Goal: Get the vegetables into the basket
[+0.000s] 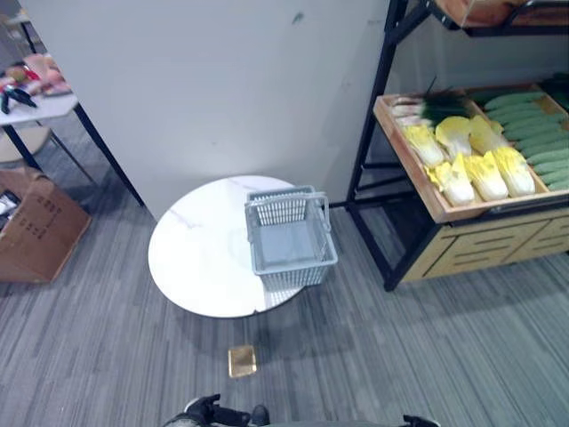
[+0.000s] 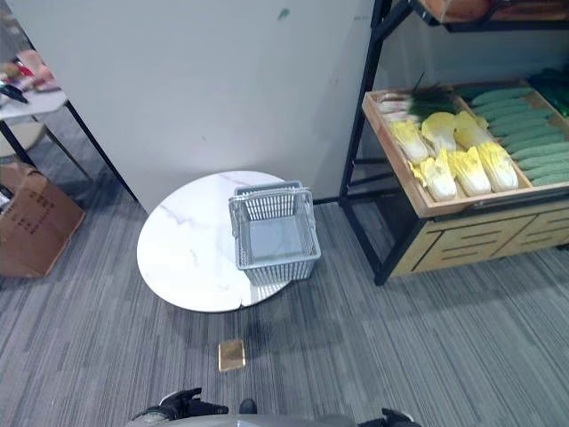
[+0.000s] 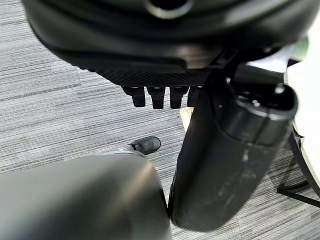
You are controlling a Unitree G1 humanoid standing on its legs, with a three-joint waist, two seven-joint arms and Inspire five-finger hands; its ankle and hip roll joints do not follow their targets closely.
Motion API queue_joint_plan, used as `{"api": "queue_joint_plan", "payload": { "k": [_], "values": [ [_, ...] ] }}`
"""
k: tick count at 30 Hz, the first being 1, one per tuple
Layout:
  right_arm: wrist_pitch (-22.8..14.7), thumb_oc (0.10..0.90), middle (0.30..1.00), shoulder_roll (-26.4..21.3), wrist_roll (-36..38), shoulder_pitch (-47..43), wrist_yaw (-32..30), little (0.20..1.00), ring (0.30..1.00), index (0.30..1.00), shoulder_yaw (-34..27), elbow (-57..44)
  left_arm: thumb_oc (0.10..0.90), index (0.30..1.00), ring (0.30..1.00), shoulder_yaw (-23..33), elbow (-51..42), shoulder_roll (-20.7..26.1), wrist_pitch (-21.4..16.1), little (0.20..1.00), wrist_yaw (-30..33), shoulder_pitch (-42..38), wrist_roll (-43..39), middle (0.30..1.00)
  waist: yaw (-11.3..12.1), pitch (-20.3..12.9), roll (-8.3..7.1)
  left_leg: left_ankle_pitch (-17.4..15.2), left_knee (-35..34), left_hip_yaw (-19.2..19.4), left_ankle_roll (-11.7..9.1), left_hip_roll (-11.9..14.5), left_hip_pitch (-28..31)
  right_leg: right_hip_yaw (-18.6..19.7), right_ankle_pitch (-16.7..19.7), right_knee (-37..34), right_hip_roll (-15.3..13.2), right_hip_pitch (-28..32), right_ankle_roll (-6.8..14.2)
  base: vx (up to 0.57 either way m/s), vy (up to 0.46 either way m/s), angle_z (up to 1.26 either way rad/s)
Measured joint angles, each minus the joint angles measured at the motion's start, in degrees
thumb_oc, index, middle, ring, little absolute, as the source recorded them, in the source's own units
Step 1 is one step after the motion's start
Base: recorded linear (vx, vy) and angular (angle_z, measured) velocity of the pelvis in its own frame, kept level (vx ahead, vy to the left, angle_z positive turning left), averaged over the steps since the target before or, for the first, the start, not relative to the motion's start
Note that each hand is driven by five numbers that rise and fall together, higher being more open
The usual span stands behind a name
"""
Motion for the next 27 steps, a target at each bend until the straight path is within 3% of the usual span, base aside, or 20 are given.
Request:
{"api": "queue_joint_plan", "payload": {
  "k": [1, 3, 4, 6, 8, 12, 15, 20, 22, 24, 26, 27],
  "values": [
    [0.05, 0.9, 1.0, 0.18, 0.02, -0.09, 0.07, 1.0, 1.0, 1.0, -0.17, -0.11, 0.9, 1.0, 1.0, -0.03, 0.11, 0.23, -0.05, 1.0, 0.01, -0.46, 0.07, 1.0, -0.45, 0.34, -0.38, 0.14, 0.01, -0.87, 0.24, -0.2, -0.51, 1.22, -1.95, -0.72, 0.47, -0.93, 0.17, 0.06, 0.008, 0.28],
    [0.11, 0.9, 1.0, 0.62, 0.1, 0.33, 0.53, 1.0, 1.0, 1.0, -0.34, 0.14, 0.9, 1.0, 1.0, -0.05, 0.15, 0.57, -0.1, 1.0, -0.03, -0.67, 0.06, 1.0, -0.98, 0.61, -0.48, 0.18, 0.0, -2.25, 0.38, -0.64, -1.41, 3.34, -2.46, -8.32, 1.4, -1.11, 0.02, 0.04, -0.009, 0.43],
    [0.31, 0.9, 1.0, 1.51, 0.11, 0.66, 0.7, 1.0, 1.0, 1.0, -0.43, 0.61, 0.9, 1.0, 1.0, 0.35, 0.09, 1.16, -0.31, 1.0, -0.18, -0.93, 0.02, 1.0, -0.76, 0.99, -1.5, 0.68, -0.01, -2.7, 1.11, -1.16, -2.01, 3.68, -1.7, -14.89, 1.29, -0.99, -0.71, 0.06, -0.015, 0.49],
    [0.43, 0.9, 1.0, 2.12, 0.12, 1.91, 0.72, 1.0, 1.0, 1.0, -0.82, 0.93, 0.9, 1.0, 1.0, 0.33, 0.05, 1.23, -0.34, 1.0, -0.38, -0.79, 0.02, 1.0, -0.65, 0.86, -2.2, 0.68, -0.03, -3.28, 1.09, -1.58, -1.79, 3.07, 1.6, -17.03, 0.73, -0.06, -2.06, 0.04, -0.006, 0.49],
    [0.63, 0.9, 1.0, 2.52, 0.12, 2.94, 0.8, 1.0, 1.0, 1.0, -0.83, 1.42, 0.9, 1.0, 1.0, 0.36, -0.31, 0.37, -0.48, 1.0, -0.39, -0.08, -0.04, 1.0, -0.47, 0.46, -1.26, -0.76, 0.33, -3.53, -0.94, -1.04, -1.91, 2.35, 3.51, -21.47, 1.16, 1.8, -3.04, 0.03, -0.019, 0.19],
    [0.81, 0.9, 1.0, 2.08, 0.02, 4.52, 0.74, 1.0, 1.0, 1.0, -0.75, 1.29, 0.9, 1.0, 1.0, 0.08, -0.32, -0.55, -0.39, 1.0, -0.25, 1.37, 0.18, 1.0, -0.7, -1.59, 0.02, -0.45, 0.03, -2.29, -1.35, 0.35, -0.09, 2.24, 6.97, -28.31, 2.24, 6.49, -3.48, 0.05, -0.041, -0.2],
    [0.84, 0.9, 1.0, 2.1, 0.13, 5.84, 0.74, 1.0, 1.0, 1.0, -0.8, 0.91, 0.9, 1.0, 1.0, 0.12, -0.35, -0.61, -0.26, 1.0, -0.22, 2.11, 0.47, 1.0, -0.85, -2.4, -0.25, -0.97, 0.04, -2.13, -2.02, 0.33, 1.36, 1.95, 9.81, -32.74, 2.19, 9.92, -3.24, 0.07, -0.03, -0.04],
    [2.05, 0.9, 1.0, 1.47, 0.12, 6.29, 0.45, 1.0, 1.0, 1.0, -0.08, -1.14, 0.9, 1.0, 1.0, 0.4, -0.47, -0.52, -0.04, 1.0, -0.27, 2.94, 0.49, 1.0, -0.8, -3.09, -0.23, -1.66, 0.31, -2.2, -2.48, 0.57, 3.34, 1.89, 9.66, -33.2, 2.45, 12.11, -3.85, 0.05, -0.036, -0.01],
    [3.52, 0.9, 1.0, -0.12, 0.05, 7.33, 0.52, 1.0, 1.0, 1.0, 1.8, -6.17, 0.9, 1.0, 1.0, 0.98, -0.83, -0.5, 0.1, 1.0, -0.3, 3.03, 0.57, 1.0, -0.83, -3.03, -0.28, -1.68, 0.31, -2.19, -2.48, 0.54, 3.33, 2.06, 9.67, -33.05, 2.45, 12.18, -3.85, 0.04, -0.017, -0.06],
    [5.43, 0.9, 1.0, -4.14, -0.13, 11.56, 0.32, 1.0, 1.0, 1.0, 2.88, -18.95, 0.9, 1.0, 1.0, 2.21, -2.32, -0.51, 0.46, 1.0, -0.36, 4.06, 0.64, 1.0, -1.17, -2.99, -0.32, -1.8, 0.04, -2.16, -2.45, 0.44, 3.34, 2.2, 9.63, -33.07, 2.34, 12.1, -3.8, 0.01, -0.001, -0.02],
    [3.44, 0.9, 1.0, -7.5, 1.36, 15.2, 0.13, 1.0, 1.0, 1.0, -0.26, -33.39, 0.9, 1.0, 1.0, 2.87, -3.44, -0.09, 0.18, 1.0, -0.32, 6.03, 0.57, 1.0, -2.47, -2.99, -0.38, -1.87, 0.01, -1.82, -2.42, 0.45, 3.61, 2.57, 9.63, -33.34, 2.28, 11.99, -3.72, 0.03, -0.007, -0.12],
    [0.56, 0.9, 1.0, -7.87, 1.7, 14.12, -0.67, 1.0, 1.0, 1.0, -3.19, -37.69, 0.9, 1.0, 1.0, 3.23, -3.2, -0.09, 0.15, 1.0, -0.31, 6.25, 0.56, 1.0, -2.8, -3.28, -0.61, -2.14, 0.0, -1.41, -2.7, 0.6, 3.96, 2.74, 9.37, -33.34, 2.45, 12.18, -3.35, 0.03, -0.011, -0.16]
  ]
}}
